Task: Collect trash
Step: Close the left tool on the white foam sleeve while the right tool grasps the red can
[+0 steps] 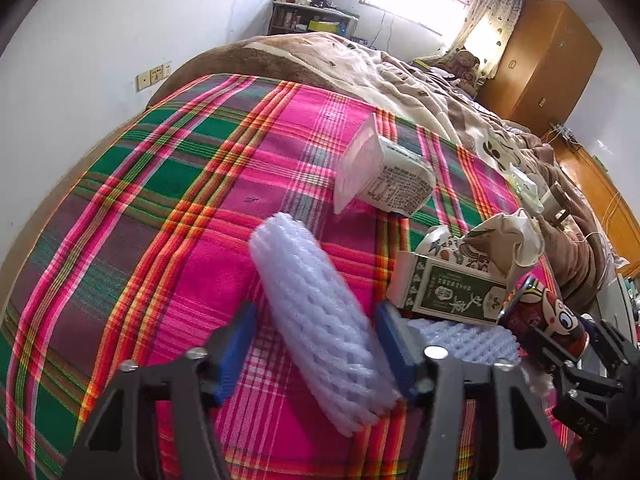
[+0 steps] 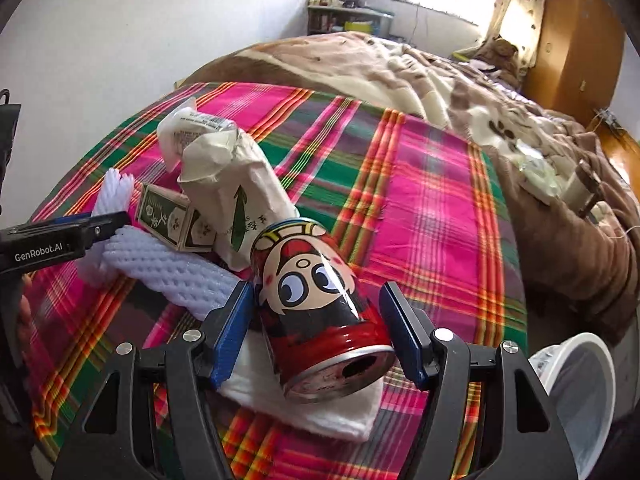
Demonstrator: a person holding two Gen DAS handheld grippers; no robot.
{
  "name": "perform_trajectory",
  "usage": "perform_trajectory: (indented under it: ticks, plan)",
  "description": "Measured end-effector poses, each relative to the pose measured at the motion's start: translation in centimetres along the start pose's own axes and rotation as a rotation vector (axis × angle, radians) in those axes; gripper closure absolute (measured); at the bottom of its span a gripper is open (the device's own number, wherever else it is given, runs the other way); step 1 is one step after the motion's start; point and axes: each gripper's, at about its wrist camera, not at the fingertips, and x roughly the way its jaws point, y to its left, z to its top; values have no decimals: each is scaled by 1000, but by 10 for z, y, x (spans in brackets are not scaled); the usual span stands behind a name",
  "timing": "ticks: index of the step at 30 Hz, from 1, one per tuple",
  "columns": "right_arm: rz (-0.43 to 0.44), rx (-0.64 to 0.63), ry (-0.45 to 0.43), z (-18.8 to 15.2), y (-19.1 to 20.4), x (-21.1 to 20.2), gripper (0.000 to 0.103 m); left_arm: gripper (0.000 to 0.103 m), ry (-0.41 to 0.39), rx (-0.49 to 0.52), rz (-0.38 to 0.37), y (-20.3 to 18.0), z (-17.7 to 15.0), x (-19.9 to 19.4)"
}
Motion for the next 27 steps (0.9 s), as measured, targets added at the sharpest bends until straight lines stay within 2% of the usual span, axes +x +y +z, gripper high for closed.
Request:
perform_trajectory:
  ticks: [3, 4, 7, 19, 27]
  plan:
    - [34, 43, 7, -2, -6, 2, 37, 55, 3, 4, 7, -1, 0, 1]
    - [46, 58, 4, -5, -8, 2, 43, 57, 1, 3, 4, -1, -1, 0]
    - [68, 93, -9, -8, -10, 2, 46, 59, -4, -1, -7, -1, -1, -2]
    - [112, 185, -96, -18, -14, -12, 49, 59, -70, 18, -33, -13, -11, -36]
    - [129, 217, -148, -27, -19, -32, 49, 59, -113, 91, -56, -42, -23, -67]
